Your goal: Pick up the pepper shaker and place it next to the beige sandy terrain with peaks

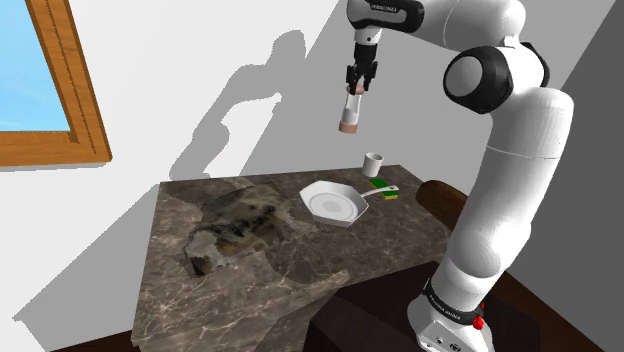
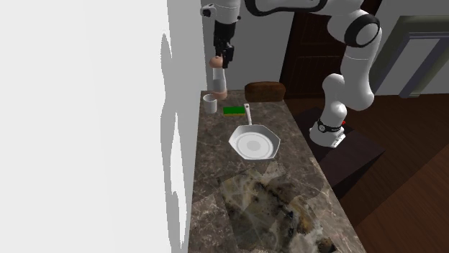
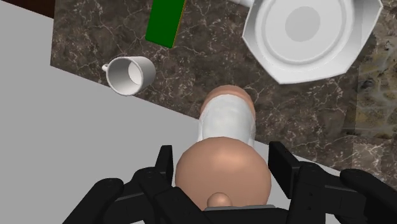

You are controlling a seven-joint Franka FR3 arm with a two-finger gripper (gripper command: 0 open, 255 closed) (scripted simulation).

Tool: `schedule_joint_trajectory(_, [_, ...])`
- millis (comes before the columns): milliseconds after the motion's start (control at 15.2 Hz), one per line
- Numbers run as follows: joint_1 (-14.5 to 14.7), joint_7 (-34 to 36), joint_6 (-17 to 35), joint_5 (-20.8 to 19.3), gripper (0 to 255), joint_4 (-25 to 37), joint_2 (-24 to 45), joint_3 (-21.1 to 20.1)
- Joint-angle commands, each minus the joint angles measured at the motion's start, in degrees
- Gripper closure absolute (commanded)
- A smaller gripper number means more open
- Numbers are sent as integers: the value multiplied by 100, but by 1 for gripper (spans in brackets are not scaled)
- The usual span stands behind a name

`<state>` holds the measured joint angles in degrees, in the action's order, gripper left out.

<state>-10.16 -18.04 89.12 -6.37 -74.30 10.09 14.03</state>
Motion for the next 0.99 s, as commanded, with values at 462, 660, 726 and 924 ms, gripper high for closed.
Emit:
schedule_joint_trajectory(462, [665,1195,118,-398,255,-1734,-1461,-539])
schedule_joint_trajectory(660, [839,1595,77,-440,255,-2128,-1827,-764])
schedule_joint_trajectory(726, [893,1728,58,-445,255,-2243,-1937,-843])
schedule_joint_trajectory(924, [1054,2126,-12,-435,255,-2539,-2231,-1086])
